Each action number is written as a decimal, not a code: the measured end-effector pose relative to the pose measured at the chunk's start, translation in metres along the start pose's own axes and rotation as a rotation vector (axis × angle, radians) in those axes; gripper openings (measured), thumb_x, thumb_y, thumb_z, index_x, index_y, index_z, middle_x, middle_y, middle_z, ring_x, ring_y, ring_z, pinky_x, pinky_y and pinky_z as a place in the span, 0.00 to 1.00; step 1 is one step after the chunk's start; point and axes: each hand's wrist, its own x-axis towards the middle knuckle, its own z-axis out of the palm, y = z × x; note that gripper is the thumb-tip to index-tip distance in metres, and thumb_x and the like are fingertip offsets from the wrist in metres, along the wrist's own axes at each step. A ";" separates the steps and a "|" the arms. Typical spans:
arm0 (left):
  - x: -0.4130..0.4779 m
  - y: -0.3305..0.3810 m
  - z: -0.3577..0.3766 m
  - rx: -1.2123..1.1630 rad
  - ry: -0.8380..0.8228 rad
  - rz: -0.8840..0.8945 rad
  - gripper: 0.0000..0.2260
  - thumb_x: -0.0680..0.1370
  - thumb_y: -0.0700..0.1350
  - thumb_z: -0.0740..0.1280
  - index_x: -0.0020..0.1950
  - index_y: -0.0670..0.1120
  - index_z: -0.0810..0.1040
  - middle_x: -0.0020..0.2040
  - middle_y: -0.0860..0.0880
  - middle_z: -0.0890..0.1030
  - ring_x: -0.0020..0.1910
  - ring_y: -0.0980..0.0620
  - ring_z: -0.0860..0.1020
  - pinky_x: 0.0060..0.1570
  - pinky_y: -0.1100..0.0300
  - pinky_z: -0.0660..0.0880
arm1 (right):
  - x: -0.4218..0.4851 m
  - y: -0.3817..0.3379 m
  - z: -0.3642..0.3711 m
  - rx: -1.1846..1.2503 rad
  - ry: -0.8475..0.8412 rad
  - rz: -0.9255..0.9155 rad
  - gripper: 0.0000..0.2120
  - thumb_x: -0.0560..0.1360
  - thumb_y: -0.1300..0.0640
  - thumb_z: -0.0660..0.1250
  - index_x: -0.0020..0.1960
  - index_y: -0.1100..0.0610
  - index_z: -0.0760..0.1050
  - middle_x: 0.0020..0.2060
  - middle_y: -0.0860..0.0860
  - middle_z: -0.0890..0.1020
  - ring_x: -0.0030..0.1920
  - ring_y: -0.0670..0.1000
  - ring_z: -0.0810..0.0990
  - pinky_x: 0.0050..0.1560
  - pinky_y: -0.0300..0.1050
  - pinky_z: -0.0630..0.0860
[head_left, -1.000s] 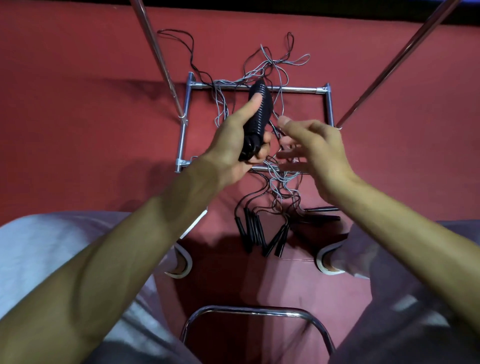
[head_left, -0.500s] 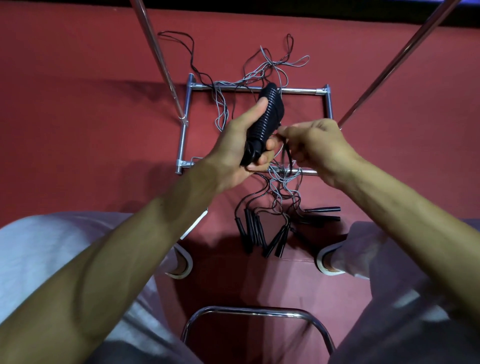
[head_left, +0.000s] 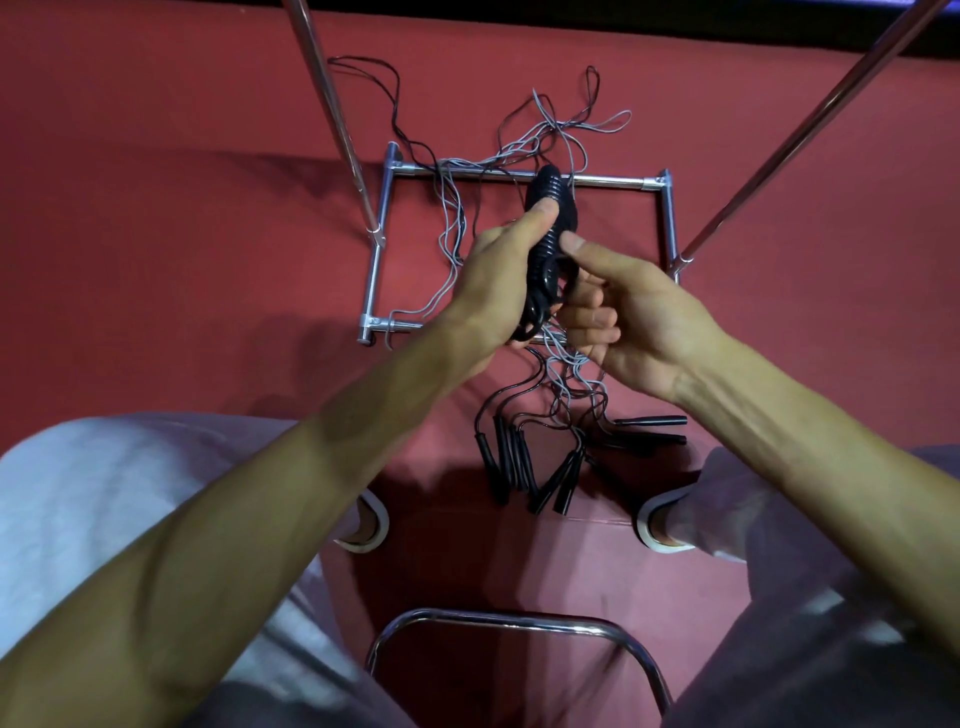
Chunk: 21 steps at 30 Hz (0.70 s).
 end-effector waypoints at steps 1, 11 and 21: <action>0.001 0.000 -0.001 -0.021 0.004 -0.021 0.19 0.86 0.50 0.57 0.42 0.40 0.74 0.25 0.49 0.75 0.16 0.57 0.70 0.18 0.71 0.63 | 0.000 0.001 0.001 -0.016 0.004 -0.002 0.15 0.80 0.51 0.67 0.37 0.54 0.69 0.26 0.47 0.64 0.22 0.42 0.59 0.19 0.33 0.58; 0.016 -0.018 -0.003 -0.098 0.115 -0.115 0.20 0.85 0.53 0.58 0.46 0.39 0.76 0.27 0.46 0.76 0.19 0.53 0.72 0.19 0.70 0.62 | -0.002 0.013 0.017 -0.386 0.343 -0.285 0.09 0.78 0.62 0.68 0.41 0.64 0.76 0.23 0.53 0.74 0.20 0.48 0.66 0.23 0.37 0.61; 0.027 -0.017 -0.006 -0.121 0.032 -0.160 0.19 0.84 0.58 0.56 0.47 0.43 0.72 0.28 0.47 0.72 0.20 0.53 0.67 0.19 0.68 0.60 | 0.002 0.026 0.002 -0.750 0.428 -0.620 0.07 0.81 0.55 0.65 0.45 0.52 0.78 0.34 0.55 0.83 0.25 0.54 0.78 0.28 0.45 0.72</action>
